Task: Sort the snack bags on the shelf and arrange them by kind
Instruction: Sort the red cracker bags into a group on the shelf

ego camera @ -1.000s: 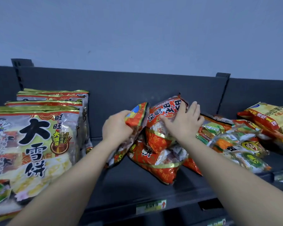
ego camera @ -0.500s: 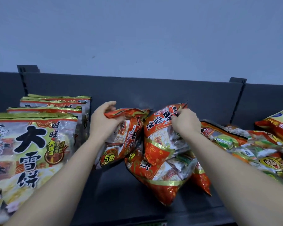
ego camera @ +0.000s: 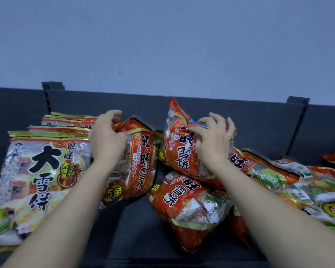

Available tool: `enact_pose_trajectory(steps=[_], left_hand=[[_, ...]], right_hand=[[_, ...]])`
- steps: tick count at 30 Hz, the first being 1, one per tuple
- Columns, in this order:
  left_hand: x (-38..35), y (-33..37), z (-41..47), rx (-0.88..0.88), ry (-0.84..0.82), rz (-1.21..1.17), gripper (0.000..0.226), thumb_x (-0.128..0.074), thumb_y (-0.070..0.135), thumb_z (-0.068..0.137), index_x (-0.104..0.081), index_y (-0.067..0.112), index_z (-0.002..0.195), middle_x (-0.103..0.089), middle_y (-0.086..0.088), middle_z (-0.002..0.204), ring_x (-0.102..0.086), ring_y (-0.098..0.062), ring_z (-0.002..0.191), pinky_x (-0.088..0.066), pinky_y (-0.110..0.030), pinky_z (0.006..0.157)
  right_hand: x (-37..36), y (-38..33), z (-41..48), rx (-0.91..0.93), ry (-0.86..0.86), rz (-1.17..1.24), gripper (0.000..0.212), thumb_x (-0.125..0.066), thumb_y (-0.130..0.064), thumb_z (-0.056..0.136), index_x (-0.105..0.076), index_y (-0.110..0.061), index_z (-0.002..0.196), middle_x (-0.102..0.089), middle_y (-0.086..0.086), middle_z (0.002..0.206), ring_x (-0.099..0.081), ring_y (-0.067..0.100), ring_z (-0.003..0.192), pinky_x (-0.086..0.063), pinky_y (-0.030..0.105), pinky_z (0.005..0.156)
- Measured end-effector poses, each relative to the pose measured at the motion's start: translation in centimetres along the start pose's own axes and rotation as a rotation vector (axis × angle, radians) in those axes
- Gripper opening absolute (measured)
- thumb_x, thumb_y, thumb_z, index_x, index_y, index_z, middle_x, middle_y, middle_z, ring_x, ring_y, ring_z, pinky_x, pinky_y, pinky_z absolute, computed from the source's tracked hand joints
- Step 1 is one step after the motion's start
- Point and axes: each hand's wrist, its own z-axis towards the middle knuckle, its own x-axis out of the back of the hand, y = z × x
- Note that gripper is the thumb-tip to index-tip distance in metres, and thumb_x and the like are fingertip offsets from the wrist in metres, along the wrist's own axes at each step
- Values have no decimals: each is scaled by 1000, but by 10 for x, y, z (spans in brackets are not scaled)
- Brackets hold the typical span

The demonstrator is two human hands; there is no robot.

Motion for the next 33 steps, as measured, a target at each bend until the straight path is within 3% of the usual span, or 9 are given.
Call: enact_pose_trajectory(steps=[3,7,11,13,19,24,27,29,33], left_hand=[[2,1,-9,-270,9,357,33,-70,18,83,-65,22,115,-66,2,108,-61,-21,98,-47,-44,92],[3,12,-15,-317,-49,393,34,-65,46,87,-67,22,110,-63,3,103,-59,-19,91,-54,-38,72],[-10,20,-16,-357,-39,354,23,-60,33,93,-72,18,105,-63,0,102,-59,-22,92,-52,-40,73],[-17,20,-19,-372,-26,363,21,-58,26,93,-72,16,106,-62,-3,103,-57,-23,94,-50,-38,70],[-34,30,-27,-262,-36,180,23,-55,10,92,-70,15,110,-63,-3,109,-58,-25,101,-47,-36,77],[-39,37,-29,-488,-14,489,34,-66,33,83,-66,21,114,-62,-3,116,-53,-28,112,-30,-48,99],[-46,48,-31,-699,-7,606,34,-70,29,79,-66,19,111,-65,-5,110,-56,-31,105,-35,-47,91],[-47,56,-33,-642,-88,685,29,-64,26,85,-65,18,114,-65,-5,110,-55,-31,105,-40,-45,86],[-35,58,-29,-230,-242,790,44,-57,16,89,-46,14,131,-44,-15,137,-46,-37,120,-46,-43,75]], right_hand=[[-7,-5,-2,8,-63,76,31,-69,1,70,-79,-24,85,-70,2,96,-54,35,117,-17,59,111],[-10,-5,2,49,-54,216,21,-67,-6,79,-78,-17,93,-66,6,101,-56,30,108,-18,54,115],[0,0,-4,-131,130,356,26,-65,-18,82,-65,-7,106,-56,13,113,-48,28,111,-36,35,98],[7,7,-11,-329,188,318,24,-60,-18,82,-57,-7,104,-53,11,111,-47,29,108,-36,37,92],[21,36,-18,-726,-312,522,83,-61,-56,86,-29,-9,147,-41,11,147,-40,30,134,-34,42,107],[23,38,-21,-717,-372,673,79,-81,-43,73,-40,-19,135,-59,1,123,-59,24,108,-50,42,92],[19,38,-24,-660,-310,668,54,-79,-28,75,-48,-24,119,-65,0,105,-63,21,91,-54,44,83],[18,34,-24,-643,-290,725,42,-76,-20,79,-51,-22,112,-66,-4,102,-63,17,93,-53,43,87],[21,27,-13,-737,-154,855,58,-70,-13,86,-44,-17,137,-61,-2,123,-58,18,112,-49,43,97]])
